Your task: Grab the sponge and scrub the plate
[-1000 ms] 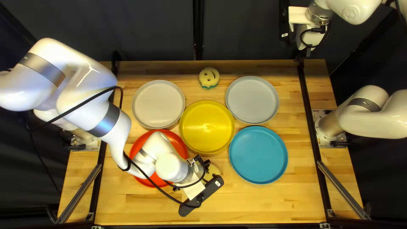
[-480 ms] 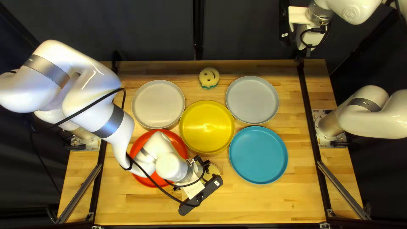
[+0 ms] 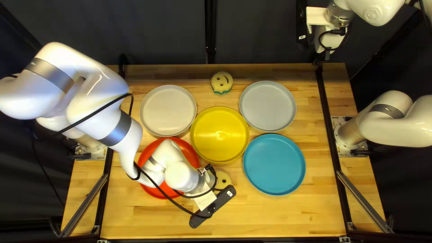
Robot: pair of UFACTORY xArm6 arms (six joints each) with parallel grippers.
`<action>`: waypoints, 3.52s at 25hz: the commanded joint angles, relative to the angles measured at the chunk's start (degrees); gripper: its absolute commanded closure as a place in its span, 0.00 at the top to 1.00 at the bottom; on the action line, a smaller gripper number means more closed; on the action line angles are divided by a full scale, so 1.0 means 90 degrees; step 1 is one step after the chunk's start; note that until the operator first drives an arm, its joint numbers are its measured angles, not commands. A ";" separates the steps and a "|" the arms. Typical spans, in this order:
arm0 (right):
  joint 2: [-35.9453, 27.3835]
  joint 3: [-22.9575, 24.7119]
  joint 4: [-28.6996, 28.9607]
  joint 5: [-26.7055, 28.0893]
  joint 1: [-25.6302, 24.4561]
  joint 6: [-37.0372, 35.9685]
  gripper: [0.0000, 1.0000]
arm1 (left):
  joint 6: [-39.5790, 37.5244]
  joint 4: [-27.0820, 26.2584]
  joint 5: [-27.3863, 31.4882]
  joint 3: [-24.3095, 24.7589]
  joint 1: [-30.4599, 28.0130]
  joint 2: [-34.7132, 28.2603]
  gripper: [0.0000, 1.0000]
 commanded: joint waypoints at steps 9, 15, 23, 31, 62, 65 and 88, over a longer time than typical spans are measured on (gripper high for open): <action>0.0000 0.0000 0.0000 0.0000 0.0000 0.0000 1.00 | -0.0043 -0.0718 0.1612 0.0595 -0.0481 -0.1550 0.00; 0.0000 0.0000 0.0000 0.0000 0.0000 0.0000 1.00 | -0.0377 -0.0935 0.2073 0.1016 -0.0701 -0.2119 0.00; 0.0000 0.0000 0.0000 0.0000 0.0000 0.0000 1.00 | -0.0199 -0.1443 0.1845 0.1489 -0.0525 -0.2411 0.00; 0.0000 0.0000 0.0000 0.0000 0.0000 0.0000 1.00 | -0.0094 -0.1549 0.1732 0.1478 -0.0417 -0.2408 0.00; 0.0000 0.0000 0.0000 0.0000 0.0000 0.0000 1.00 | 0.0058 -0.1984 0.0934 0.2150 -0.0573 -0.2133 0.00; 0.0000 0.0000 0.0000 0.0000 0.0000 0.0000 1.00 | 0.0323 -0.2075 0.0826 0.2131 -0.0383 -0.2001 0.00; 0.0000 0.0000 0.0000 0.0000 0.0000 0.0000 1.00 | 0.0689 -0.2734 0.0677 0.2770 -0.0386 -0.2459 0.00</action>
